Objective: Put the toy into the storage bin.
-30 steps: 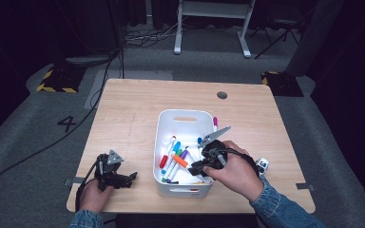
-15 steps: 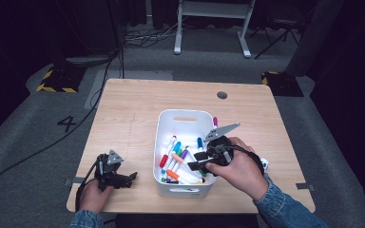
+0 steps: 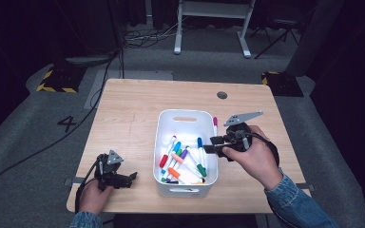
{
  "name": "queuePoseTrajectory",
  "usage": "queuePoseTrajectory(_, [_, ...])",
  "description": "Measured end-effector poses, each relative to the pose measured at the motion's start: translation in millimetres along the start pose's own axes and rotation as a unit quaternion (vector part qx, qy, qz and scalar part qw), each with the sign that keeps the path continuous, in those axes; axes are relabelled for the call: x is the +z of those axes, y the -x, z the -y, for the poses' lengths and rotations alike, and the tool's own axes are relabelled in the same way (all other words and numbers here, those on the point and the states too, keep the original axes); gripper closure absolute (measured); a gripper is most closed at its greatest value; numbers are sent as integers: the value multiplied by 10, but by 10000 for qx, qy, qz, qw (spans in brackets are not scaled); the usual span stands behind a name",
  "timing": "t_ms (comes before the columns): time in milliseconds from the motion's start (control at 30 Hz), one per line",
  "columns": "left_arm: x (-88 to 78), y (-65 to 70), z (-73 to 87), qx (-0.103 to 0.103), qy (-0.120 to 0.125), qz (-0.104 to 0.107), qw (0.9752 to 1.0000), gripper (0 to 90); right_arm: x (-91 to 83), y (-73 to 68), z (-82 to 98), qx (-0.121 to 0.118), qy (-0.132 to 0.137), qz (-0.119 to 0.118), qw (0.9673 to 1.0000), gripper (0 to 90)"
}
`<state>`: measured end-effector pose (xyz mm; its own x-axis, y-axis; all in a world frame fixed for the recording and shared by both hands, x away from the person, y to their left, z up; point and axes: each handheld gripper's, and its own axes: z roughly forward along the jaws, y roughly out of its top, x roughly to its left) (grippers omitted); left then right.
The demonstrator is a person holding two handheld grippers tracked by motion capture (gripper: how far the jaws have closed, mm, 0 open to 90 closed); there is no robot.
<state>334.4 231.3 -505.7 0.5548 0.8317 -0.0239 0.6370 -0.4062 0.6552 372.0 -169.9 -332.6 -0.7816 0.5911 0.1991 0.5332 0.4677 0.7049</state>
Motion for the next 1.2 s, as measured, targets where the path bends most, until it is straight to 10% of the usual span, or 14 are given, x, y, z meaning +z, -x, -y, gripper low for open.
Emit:
queuePoseTrajectory(733, [-28,-9,31,57,-10,67,10000,0,-38,607,-42,402,96,518,9978,533])
queuePoseTrajectory(1200, [-20,-19,19,86,6,18,10000,0,291,1004,17,541,-17,860,9948,528])
